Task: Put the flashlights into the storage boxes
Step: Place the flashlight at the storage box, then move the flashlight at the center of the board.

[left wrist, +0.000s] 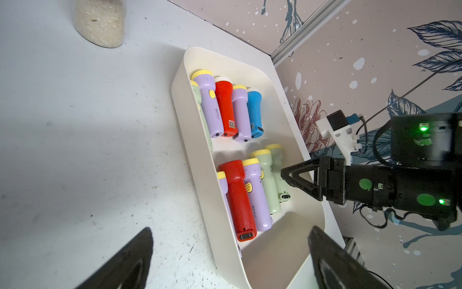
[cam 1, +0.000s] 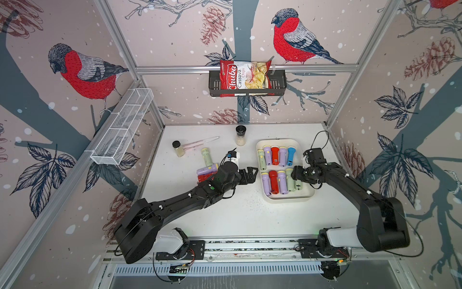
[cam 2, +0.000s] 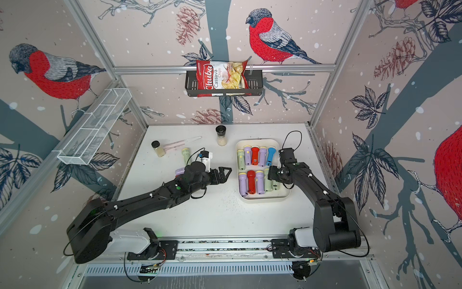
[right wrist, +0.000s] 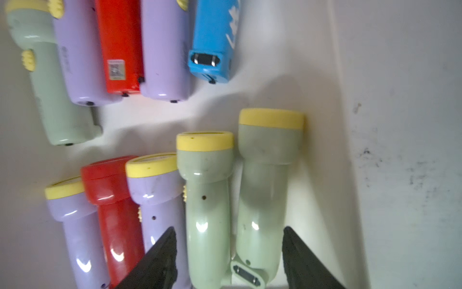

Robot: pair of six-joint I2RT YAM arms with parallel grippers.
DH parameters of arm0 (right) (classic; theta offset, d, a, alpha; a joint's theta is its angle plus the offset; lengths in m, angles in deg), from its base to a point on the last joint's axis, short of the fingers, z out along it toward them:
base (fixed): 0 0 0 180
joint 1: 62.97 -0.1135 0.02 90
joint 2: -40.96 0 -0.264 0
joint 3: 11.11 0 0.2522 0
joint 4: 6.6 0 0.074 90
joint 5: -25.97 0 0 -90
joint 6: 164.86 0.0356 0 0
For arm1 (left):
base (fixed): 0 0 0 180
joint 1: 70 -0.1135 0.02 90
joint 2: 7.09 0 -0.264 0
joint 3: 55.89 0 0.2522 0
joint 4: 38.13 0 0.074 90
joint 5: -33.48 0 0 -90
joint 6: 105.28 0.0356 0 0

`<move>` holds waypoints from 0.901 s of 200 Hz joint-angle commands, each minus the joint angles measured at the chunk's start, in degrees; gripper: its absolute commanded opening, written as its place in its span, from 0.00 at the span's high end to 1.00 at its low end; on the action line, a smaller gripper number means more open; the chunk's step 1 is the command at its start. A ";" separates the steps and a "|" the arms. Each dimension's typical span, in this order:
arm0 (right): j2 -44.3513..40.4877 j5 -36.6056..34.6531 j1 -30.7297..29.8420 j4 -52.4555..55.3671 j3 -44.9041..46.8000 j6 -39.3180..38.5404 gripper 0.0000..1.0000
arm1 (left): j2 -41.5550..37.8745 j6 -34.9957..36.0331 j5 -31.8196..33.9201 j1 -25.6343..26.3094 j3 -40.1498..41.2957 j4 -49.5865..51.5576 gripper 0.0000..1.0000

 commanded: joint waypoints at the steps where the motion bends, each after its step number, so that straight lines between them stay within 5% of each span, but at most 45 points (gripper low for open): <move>1: -2.69 -0.26 -2.58 -1.40 -0.71 -1.24 0.33 | -1.83 2.22 1.96 -0.89 0.67 0.83 0.04; 81: -9.48 -1.48 -15.32 -10.40 -0.07 -1.96 0.34 | -11.30 9.30 -5.27 -16.02 2.39 14.03 0.06; 180: -13.75 -0.70 -22.14 -17.41 2.29 -2.93 0.34 | -9.20 31.88 -12.98 -30.82 -4.10 30.07 0.16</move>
